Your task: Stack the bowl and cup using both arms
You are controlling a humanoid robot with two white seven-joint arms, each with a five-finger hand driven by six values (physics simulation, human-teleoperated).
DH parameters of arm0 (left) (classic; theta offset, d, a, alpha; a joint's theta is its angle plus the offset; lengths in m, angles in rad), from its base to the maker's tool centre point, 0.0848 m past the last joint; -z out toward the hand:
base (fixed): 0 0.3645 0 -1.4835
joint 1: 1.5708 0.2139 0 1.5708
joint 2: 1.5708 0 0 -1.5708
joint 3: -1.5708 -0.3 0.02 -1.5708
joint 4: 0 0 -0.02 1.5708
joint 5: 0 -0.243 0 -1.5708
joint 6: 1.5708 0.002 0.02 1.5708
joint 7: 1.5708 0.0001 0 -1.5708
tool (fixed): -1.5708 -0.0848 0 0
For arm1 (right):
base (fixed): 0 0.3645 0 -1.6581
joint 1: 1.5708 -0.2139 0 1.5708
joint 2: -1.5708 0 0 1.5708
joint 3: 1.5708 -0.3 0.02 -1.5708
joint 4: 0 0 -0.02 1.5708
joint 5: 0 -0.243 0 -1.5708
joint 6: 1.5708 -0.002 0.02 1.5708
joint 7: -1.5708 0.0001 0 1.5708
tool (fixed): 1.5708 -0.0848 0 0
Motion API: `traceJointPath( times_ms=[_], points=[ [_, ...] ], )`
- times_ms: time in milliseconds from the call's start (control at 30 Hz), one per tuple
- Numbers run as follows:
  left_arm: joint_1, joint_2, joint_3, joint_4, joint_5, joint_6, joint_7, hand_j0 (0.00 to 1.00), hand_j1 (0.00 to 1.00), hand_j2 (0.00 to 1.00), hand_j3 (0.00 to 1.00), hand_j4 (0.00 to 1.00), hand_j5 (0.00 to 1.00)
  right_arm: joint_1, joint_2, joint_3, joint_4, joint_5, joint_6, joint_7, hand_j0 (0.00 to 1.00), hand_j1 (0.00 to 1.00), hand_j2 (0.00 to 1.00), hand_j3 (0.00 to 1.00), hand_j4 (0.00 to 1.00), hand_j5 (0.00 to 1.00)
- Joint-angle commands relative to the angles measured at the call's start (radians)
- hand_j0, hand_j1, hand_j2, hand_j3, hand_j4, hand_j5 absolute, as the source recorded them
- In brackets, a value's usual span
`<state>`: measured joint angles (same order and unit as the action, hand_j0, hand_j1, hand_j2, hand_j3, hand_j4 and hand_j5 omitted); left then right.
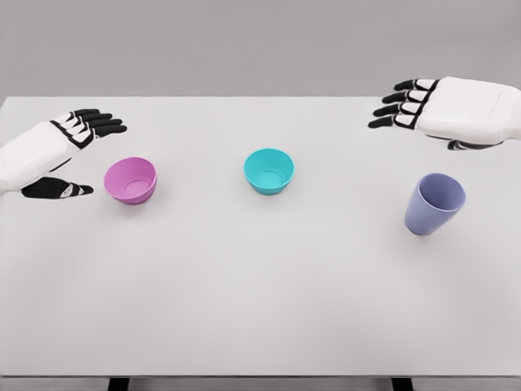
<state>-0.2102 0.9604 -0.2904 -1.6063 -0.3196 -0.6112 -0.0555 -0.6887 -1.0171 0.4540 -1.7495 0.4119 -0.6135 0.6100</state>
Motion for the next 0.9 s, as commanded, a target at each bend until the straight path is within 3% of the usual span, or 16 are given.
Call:
traceJointPath(
  times_ms=[0,133,200,300,367,433,500,600,700,767,867],
  points=[
    [0.0,-0.003,0.0,0.006,0.005,0.0,0.0,1.0,1.0,1.0,1.0,1.0,1.0,-0.002,-0.031,0.003,-0.002,-0.005,0.003,0.001,1.0,1.0,1.0,1.0,1.0,1.0],
    [0.002,-0.003,0.002,0.008,0.013,0.0,0.003,1.0,1.0,1.0,1.0,1.0,1.0,0.003,-0.035,-0.052,-0.002,-0.05,0.003,0.001,1.0,1.0,1.0,1.0,1.0,1.0],
    [0.0,-0.038,0.008,0.045,0.017,0.0,-0.001,1.0,1.0,1.0,1.0,1.0,1.0,0.015,-0.026,-0.107,-0.002,-0.059,0.003,0.001,1.0,1.0,1.0,1.0,1.0,1.0],
    [-0.009,-0.035,0.042,0.051,0.01,0.0,-0.007,1.0,1.0,1.0,1.0,1.0,1.0,0.044,-0.008,-0.107,-0.002,-0.202,0.003,0.001,1.0,1.0,1.0,1.0,1.0,1.0],
    [-0.018,-0.031,0.045,0.058,0.002,0.0,-0.009,1.0,1.0,1.0,1.0,1.0,1.0,0.058,0.09,-0.113,-0.002,-0.312,0.003,0.001,1.0,1.0,1.0,1.0,1.0,1.0],
    [-0.029,-0.029,0.051,0.065,0.017,0.0,-0.079,1.0,1.0,1.0,1.0,1.0,1.0,0.096,0.098,-0.118,-0.002,-0.323,0.003,0.001,1.0,1.0,1.0,1.0,1.0,1.0],
    [-0.098,-0.029,0.05,0.085,0.03,0.0,-0.268,1.0,1.0,1.0,1.0,1.0,1.0,0.127,0.075,-0.118,-0.002,-0.324,0.003,0.001,1.0,1.0,1.0,1.0,1.0,1.0],
    [-0.15,-0.025,0.039,0.095,0.096,0.0,-0.555,1.0,1.0,1.0,1.0,1.0,1.0,0.146,0.032,-0.116,-0.002,-0.32,0.003,0.001,1.0,1.0,1.0,1.0,1.0,1.0],
    [-0.185,-0.019,0.033,0.098,0.145,0.0,-0.555,1.0,1.0,1.0,1.0,1.0,1.0,0.144,0.031,-0.116,-0.002,-0.32,0.003,0.001,1.0,1.0,1.0,1.0,1.0,1.0],
    [-0.257,-0.019,-0.022,0.152,0.169,0.0,-0.555,1.0,1.0,1.0,1.0,1.0,1.0,0.144,0.031,-0.118,-0.002,-0.32,0.003,0.001,1.0,1.0,1.0,1.0,1.0,1.0],
    [-0.466,-0.086,-0.248,0.324,0.168,0.0,-0.555,1.0,1.0,1.0,1.0,1.0,1.0,0.143,0.026,-0.118,-0.002,-0.32,0.003,0.001,1.0,1.0,1.0,1.0,1.0,1.0]
  ],
)
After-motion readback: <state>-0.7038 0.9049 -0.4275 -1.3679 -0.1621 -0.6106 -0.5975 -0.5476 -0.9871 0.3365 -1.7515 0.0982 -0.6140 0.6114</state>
